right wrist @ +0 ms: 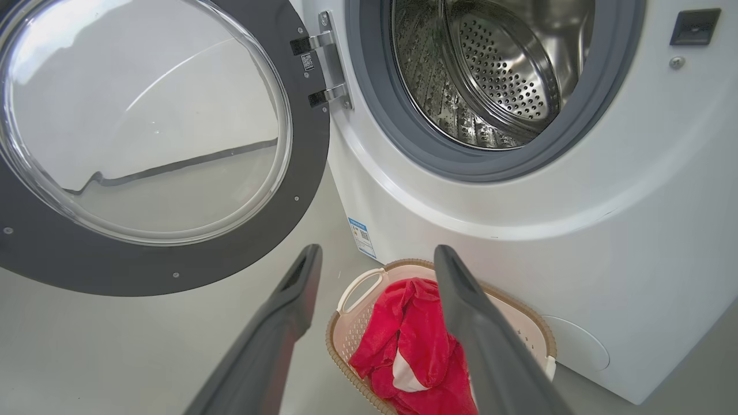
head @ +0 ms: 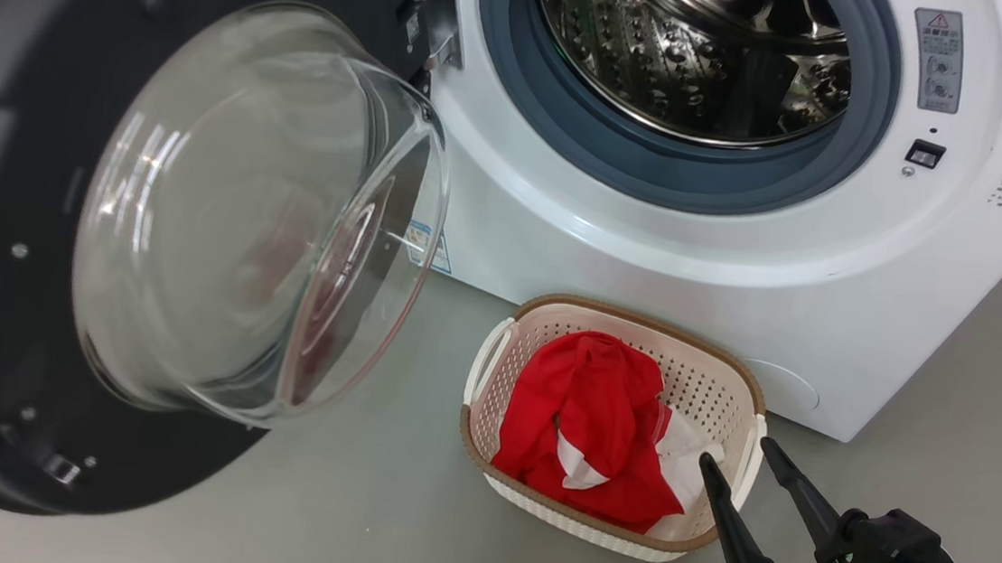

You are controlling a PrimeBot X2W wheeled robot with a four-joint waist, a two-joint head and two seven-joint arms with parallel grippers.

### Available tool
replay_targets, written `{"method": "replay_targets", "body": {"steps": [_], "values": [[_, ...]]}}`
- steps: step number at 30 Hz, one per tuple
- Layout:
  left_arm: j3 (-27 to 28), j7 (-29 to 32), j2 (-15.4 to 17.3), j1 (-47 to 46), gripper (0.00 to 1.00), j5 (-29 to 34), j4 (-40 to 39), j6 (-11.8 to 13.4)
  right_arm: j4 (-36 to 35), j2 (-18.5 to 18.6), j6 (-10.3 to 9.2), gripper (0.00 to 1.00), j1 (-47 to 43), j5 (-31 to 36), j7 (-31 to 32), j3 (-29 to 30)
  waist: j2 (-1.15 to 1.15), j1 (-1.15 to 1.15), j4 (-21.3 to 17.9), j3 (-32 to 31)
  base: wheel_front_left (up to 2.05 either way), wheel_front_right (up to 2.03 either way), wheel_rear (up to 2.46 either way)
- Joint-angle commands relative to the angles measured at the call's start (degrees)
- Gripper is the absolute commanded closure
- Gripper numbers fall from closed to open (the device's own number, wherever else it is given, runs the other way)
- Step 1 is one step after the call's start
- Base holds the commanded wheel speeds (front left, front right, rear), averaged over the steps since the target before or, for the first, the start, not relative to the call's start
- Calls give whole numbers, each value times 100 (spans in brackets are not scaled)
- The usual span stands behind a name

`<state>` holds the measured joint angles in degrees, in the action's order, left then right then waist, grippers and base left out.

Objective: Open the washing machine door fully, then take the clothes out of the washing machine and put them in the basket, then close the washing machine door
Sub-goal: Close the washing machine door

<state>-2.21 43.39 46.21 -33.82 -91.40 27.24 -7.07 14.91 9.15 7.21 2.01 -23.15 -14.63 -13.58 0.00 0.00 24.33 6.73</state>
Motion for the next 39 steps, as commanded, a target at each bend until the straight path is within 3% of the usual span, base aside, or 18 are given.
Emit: {"method": "replay_targets", "body": {"steps": [1, 10, 21, 29, 39], "values": [[183, 82, 301, 59, 100, -7, -337, -42, -157, 29, 28, 0, -7, -16, -37, -79, 0, 0, -21, -75, 0, 0, 0], [168, 262, 104, 491, 100, -17, -1603, -42, -206, -18, 28, 0, -138, -65, -37, 9, 0, 0, -101, -283, 0, 0, 0], [-221, -58, -502, 582, 100, 314, -2975, -42, -271, -131, 28, 0, -200, -78, -37, 84, 0, 0, -349, -418, 0, 0, 0], [-874, -920, -1110, 336, 100, 919, -2914, -42, -294, -214, 28, 0, -230, -86, -37, 165, 0, 0, -570, -463, 0, 0, 0], [-1726, -1879, -1929, -270, 100, 1181, -2724, -42, -316, -261, 28, 0, -191, -69, -37, 171, 0, 0, -841, -395, 0, 0, 0]]}}
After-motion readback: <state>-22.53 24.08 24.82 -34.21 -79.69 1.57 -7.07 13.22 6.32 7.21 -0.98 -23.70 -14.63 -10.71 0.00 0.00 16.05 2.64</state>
